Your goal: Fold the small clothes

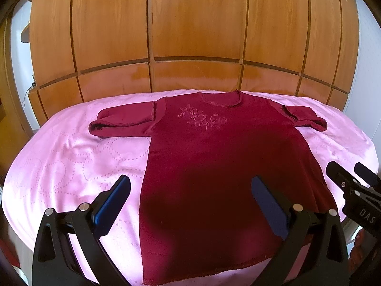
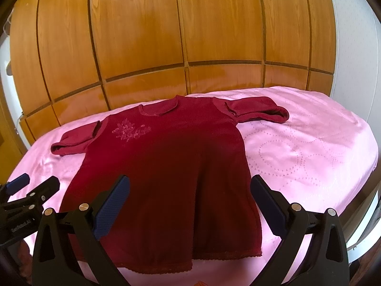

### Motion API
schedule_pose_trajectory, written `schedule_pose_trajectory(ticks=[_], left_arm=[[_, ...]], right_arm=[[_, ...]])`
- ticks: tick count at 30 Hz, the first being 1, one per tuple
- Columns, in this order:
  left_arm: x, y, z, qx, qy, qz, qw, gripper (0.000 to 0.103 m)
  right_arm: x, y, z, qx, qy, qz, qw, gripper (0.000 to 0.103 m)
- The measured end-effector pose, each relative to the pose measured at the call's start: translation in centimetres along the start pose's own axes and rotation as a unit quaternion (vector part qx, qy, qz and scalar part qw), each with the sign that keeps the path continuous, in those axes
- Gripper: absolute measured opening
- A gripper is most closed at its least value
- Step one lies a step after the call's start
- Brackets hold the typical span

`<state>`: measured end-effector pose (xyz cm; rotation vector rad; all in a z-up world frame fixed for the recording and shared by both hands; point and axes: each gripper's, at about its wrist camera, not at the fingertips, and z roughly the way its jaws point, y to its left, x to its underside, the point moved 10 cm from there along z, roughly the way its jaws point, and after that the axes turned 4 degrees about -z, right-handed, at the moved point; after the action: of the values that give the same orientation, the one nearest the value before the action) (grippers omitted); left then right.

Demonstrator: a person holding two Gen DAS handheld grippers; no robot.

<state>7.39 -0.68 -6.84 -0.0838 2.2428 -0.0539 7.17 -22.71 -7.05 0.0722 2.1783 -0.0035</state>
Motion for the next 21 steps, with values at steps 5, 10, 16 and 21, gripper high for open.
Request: schedule_pose_trajectory(ticks=[5, 10, 16, 21], left_arm=[[0.3, 0.4, 0.4, -0.004, 0.010, -0.004, 0.9999, 0.101], [0.3, 0.6, 0.8, -0.008, 0.018, -0.009, 0.9998, 0.101], [0.8, 0.5, 1.3, -0.008, 0.032, -0.008, 0.9994, 0.101], [0.9, 0.8, 1.6, -0.007, 0.038, -0.013, 0.9992, 0.101]], right_arm=[[0.2, 0.2, 0.1, -0.007, 0.006, 0.006, 1.000, 0.100], [0.4, 0.5, 0.1, -0.007, 0.006, 0.000, 1.000, 0.100], [0.5, 0.3, 0.3, -0.006, 0.009, 0.006, 1.000, 0.100], [0.6, 0.3, 0.5, -0.004, 0.013, 0.005, 1.000, 0.100]])
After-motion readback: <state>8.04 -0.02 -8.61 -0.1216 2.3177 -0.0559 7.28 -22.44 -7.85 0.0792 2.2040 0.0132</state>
